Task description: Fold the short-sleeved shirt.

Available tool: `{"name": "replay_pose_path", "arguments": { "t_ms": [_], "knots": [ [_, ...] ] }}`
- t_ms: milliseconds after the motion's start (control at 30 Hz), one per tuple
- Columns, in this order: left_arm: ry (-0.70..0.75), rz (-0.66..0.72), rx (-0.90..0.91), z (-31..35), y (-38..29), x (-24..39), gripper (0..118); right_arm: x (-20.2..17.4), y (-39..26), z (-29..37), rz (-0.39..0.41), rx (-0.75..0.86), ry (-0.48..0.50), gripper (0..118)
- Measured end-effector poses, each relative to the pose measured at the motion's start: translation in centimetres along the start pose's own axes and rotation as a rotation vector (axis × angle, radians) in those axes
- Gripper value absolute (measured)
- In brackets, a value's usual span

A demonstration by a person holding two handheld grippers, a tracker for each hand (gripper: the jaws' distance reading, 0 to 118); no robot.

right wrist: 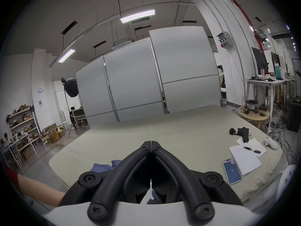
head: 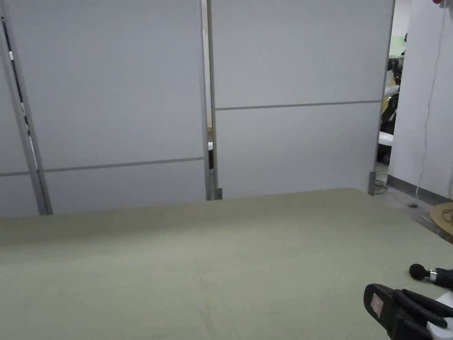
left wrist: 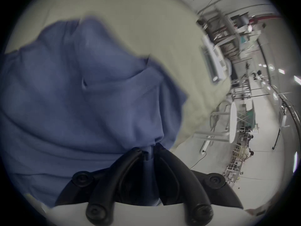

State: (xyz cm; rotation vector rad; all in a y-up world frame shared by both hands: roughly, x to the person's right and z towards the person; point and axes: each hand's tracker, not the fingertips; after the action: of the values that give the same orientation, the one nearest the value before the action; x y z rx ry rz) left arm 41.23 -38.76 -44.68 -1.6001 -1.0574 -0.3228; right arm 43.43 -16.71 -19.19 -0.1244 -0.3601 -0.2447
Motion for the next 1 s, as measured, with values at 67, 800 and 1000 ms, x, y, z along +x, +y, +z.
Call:
{"name": "replay_pose_path", "arguments": {
  "t_ms": [67, 800, 1000],
  "knots": [
    [-0.050, 0.091, 0.102, 0.4, -1.2, -0.5, 13, 0.2, 0.0, 0.2, 0.009, -0.005, -0.006, 2],
    [0.693, -0.139, 1.634, 48.3, -26.9, -6.5, 0, -7.6, 9.1, -6.6, 0.074, 0.109, 0.024, 2],
    [0.705, -0.090, 1.648, 49.7, -29.9, -8.4, 0, -10.0, 11.5, -7.4, 0.084, 0.166, 0.052, 2]
  ]
}}
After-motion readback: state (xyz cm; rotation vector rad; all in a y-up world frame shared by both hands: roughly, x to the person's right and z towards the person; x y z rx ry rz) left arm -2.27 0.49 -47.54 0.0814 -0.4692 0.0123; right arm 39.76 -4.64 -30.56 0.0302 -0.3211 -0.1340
